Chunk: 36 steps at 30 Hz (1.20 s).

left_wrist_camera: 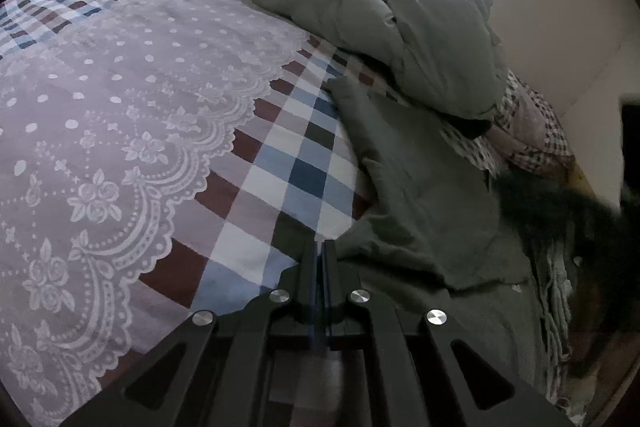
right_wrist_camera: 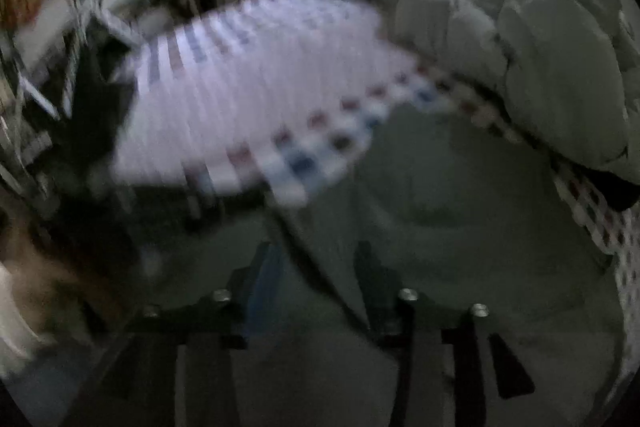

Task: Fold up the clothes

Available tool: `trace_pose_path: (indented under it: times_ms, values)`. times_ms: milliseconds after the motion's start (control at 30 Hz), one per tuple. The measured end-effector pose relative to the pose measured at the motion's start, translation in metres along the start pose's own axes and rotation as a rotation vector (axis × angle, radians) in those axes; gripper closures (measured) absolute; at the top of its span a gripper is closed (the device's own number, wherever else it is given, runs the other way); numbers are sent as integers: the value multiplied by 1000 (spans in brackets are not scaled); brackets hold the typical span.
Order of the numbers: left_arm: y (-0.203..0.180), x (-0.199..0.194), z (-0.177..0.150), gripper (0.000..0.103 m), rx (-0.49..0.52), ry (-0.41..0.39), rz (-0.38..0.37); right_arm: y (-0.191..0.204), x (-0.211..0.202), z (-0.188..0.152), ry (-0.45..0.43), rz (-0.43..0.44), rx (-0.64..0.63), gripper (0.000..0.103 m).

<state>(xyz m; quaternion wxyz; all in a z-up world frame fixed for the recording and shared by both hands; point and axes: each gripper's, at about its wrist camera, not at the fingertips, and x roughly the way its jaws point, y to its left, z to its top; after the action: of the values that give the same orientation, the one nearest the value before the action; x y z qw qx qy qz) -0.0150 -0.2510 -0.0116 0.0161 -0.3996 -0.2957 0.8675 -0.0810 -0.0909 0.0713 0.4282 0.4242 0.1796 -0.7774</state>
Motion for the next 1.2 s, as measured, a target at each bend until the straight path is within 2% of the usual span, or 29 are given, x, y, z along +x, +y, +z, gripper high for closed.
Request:
trace_pose_path:
  times_ms: [100, 200, 367, 400, 533, 633, 733, 800, 867, 900, 933, 967, 1000, 1067, 1200]
  values:
    - [3, -2, 0, 102, -11, -10, 13, -18, 15, 38, -30, 7, 58, 56]
    - [7, -4, 2, 102, -18, -13, -5, -34, 47, 69, -5, -37, 72, 56]
    - [1, -6, 5, 100, 42, 5, -69, -59, 99, 107, 60, -112, 74, 56]
    - [-1, -7, 5, 97, 56, 5, -70, -63, 107, 113, 76, -121, 73, 56]
    - [-7, -5, 6, 71, 87, 17, -97, -73, 133, 122, 144, -159, 28, 56]
    - [-13, -2, 7, 60, 99, 24, -116, -79, 150, 124, 193, -173, 4, 56]
    - [-18, 3, 7, 59, 116, 28, -109, -83, 161, 126, 224, -156, -12, 57]
    - [-19, 5, 7, 59, 120, 29, -101, -84, 167, 127, 254, -149, -37, 58]
    - [-19, 7, 8, 68, 120, 30, -93, -85, 173, 127, 287, -140, -60, 64]
    - [-18, 9, 8, 96, 112, 37, -87, -86, 174, 128, 299, -129, -65, 69]
    - [-16, 12, 9, 102, 101, 48, -82, -87, 174, 128, 304, -117, -72, 81]
    - [-14, 12, 9, 102, 94, 42, -82, -87, 174, 129, 308, -104, -79, 95]
    - [-13, 10, 9, 102, 87, 30, -84, -87, 174, 130, 311, -91, -86, 100]
    - [-12, 5, 10, 102, 78, -1, -87, -86, 171, 132, 291, -91, -103, 102]
    - [-9, 1, 11, 103, 58, -32, -80, -99, 152, 145, 175, -166, -67, 103]
